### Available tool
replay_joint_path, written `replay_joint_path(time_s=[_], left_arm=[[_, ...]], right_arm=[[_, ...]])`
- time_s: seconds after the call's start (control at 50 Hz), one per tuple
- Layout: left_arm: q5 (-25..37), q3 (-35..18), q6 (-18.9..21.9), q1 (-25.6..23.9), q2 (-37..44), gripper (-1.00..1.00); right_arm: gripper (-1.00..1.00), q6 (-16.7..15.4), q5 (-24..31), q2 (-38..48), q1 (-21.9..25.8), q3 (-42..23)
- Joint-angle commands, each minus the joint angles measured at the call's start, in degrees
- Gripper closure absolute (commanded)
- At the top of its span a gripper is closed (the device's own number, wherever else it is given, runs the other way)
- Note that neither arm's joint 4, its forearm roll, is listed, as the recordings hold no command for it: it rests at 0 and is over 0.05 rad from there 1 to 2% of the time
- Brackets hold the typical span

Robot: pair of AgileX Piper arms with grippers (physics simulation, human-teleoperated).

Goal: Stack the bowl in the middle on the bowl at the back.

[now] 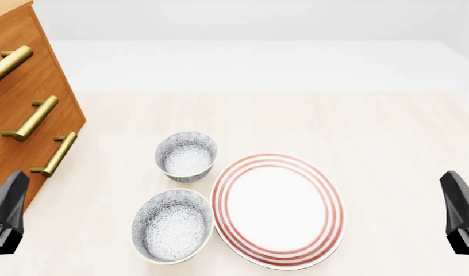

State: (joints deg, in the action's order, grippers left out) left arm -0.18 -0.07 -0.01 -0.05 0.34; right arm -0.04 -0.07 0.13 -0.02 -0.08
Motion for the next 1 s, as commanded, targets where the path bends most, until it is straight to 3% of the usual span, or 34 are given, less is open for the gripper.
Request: replay_joint_path(time_s=[0.02, 0.4, 0.42, 0.48, 0.6, 0.68, 0.8, 0.88, 0.96, 1.0], left_arm=[[-1.4, -0.1, 0.0, -0.3, 1.9, -1.00], [-1.2, -0.6, 0.8, -1.3, 3.2, -1.00], [-1.4, -1.2, 2.3, -3.7, 4.8, -1.00], [-4.3, -2.5, 1.6, -2.8, 9.7, -1.00], [3.9, -9.1, 1.0, -4.7, 8.3, -1.00], [5.2, -12.2, 0.7, -5.4, 10.7, -1.00], [8.1, -17.1, -1.4, -6.3, 18.9, -1.00], [11.8, -19.4, -1.7, -10.6, 27.0, -1.00], [14.3, -20.9, -6.0, -14.9, 32.0, -1.00], [15.5, -22.3, -6.1, -14.2, 31.5, -1.00]], right_arm=[[-1.00, 0.0, -0.1, 0.2, -0.1, -0.1], [-1.00, -0.9, -0.7, -0.1, -0.6, 0.0], [-1.00, -1.0, -0.8, -0.1, -0.8, 0.0], [-1.00, -1.1, -0.9, -0.1, -0.9, 0.0], [-1.00, -1.2, -1.2, -0.1, -0.9, -0.1], [-1.00, -1.0, -1.3, -0.1, -0.7, -0.1], [-1.00, -0.8, -1.4, -0.1, -0.4, -0.1], [-1.00, -0.7, -1.5, -0.1, -0.2, -0.1], [-1.00, -0.6, -1.4, -0.1, -0.2, -0.1], [-1.00, -0.5, -1.3, -0.1, 0.0, -0.1]])
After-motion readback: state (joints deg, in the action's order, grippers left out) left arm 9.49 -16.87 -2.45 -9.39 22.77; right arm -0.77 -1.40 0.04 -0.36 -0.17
